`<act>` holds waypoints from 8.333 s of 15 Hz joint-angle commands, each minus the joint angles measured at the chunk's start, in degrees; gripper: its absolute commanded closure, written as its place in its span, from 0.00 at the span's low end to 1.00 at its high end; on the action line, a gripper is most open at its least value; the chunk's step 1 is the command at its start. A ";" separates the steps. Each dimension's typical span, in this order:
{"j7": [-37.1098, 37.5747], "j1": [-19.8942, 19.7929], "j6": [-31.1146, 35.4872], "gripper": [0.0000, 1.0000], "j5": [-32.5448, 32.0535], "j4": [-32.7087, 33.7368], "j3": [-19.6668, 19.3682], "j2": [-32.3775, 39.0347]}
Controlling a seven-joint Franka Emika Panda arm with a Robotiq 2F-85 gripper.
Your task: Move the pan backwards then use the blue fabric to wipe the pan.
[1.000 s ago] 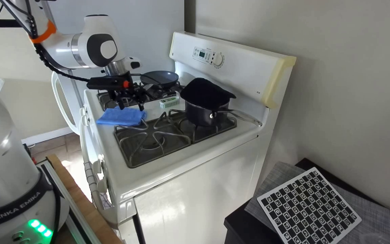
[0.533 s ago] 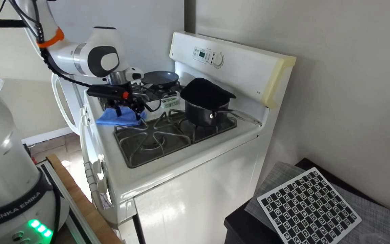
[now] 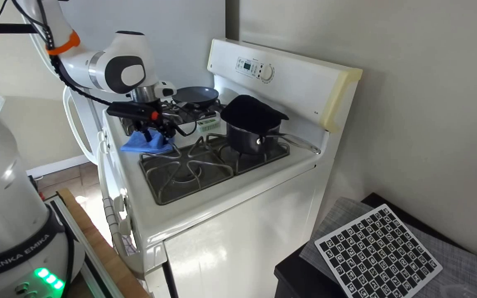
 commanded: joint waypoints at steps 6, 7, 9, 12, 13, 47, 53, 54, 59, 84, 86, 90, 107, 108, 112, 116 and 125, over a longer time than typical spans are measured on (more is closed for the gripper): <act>-1.69 2.65 -2.79 1.00 5.32 -0.90 0.35 -2.22; -1.09 3.06 -4.14 1.00 5.37 -0.82 0.53 -3.41; -0.32 3.85 -7.19 1.00 5.17 0.14 0.85 -5.08; 2.26 3.92 -11.52 1.00 1.40 2.78 1.19 -7.47; 3.29 3.62 -12.62 1.00 -0.07 3.89 1.24 -8.33; 11.56 1.07 -9.58 1.00 -13.73 43.71 -1.39 16.88; 12.28 4.58 -9.82 0.58 -15.14 50.58 -3.78 23.86; 12.55 5.15 -10.86 0.49 -15.23 51.50 -4.10 24.16; 13.12 6.88 -10.94 0.07 -15.77 53.83 -5.53 25.87; 10.84 7.00 -27.36 1.00 -15.19 57.72 -5.68 30.61; 10.39 6.88 -28.77 1.00 -14.58 58.36 -5.04 30.96; 9.68 6.74 -30.33 1.00 -13.16 59.19 -4.06 31.82; 4.17 6.87 -15.19 1.00 -10.76 60.49 -3.00 36.31; 3.91 6.86 -14.43 1.00 -10.97 60.36 -3.15 36.46; 3.38 7.12 -11.25 1.00 -12.95 60.05 -4.41 36.91; 3.88 7.58 -10.30 1.00 -15.87 59.78 -6.30 36.80; 1.54 6.51 -18.80 1.00 -15.22 59.28 -4.85 34.61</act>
